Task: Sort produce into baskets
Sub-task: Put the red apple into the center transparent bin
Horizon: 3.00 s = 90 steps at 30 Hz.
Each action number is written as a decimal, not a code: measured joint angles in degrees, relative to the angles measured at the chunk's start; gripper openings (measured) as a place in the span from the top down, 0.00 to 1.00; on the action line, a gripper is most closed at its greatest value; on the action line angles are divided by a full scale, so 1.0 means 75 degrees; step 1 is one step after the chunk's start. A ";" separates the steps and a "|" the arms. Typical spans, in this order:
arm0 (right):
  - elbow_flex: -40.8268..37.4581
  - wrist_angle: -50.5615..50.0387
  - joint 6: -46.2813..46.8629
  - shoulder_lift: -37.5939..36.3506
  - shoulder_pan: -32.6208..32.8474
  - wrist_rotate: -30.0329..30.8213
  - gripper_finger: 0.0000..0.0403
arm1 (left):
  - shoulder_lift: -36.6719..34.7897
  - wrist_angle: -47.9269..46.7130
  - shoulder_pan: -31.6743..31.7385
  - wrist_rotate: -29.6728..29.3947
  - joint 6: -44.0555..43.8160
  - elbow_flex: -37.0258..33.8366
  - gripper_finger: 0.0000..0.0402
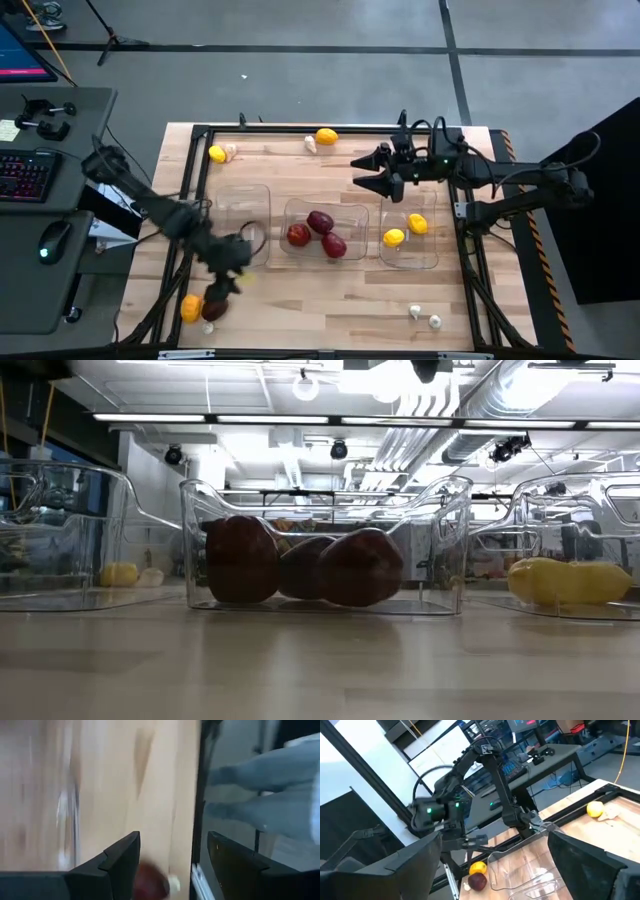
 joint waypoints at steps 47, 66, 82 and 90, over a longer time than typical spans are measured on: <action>0.0000 -0.1431 -0.0426 0.0003 0.0223 -0.0186 0.12 | 0.3491 -0.0743 -0.2202 0.0762 -0.6937 0.0003 0.46; 0.0000 -0.1489 -0.0433 0.0003 0.0223 -0.0183 0.12 | 0.3550 -0.0699 -0.2107 0.0626 -0.6530 -0.0038 0.20; 0.0000 -0.1488 -0.0575 0.0003 0.0223 -0.0182 0.12 | 0.3529 -0.0571 -0.2049 -0.0092 -0.6649 -0.0360 0.19; 0.0000 -0.1489 -0.0575 0.0003 0.0223 -0.0180 0.12 | 0.3526 -0.0591 -0.2080 0.0289 -0.6315 -0.0408 0.20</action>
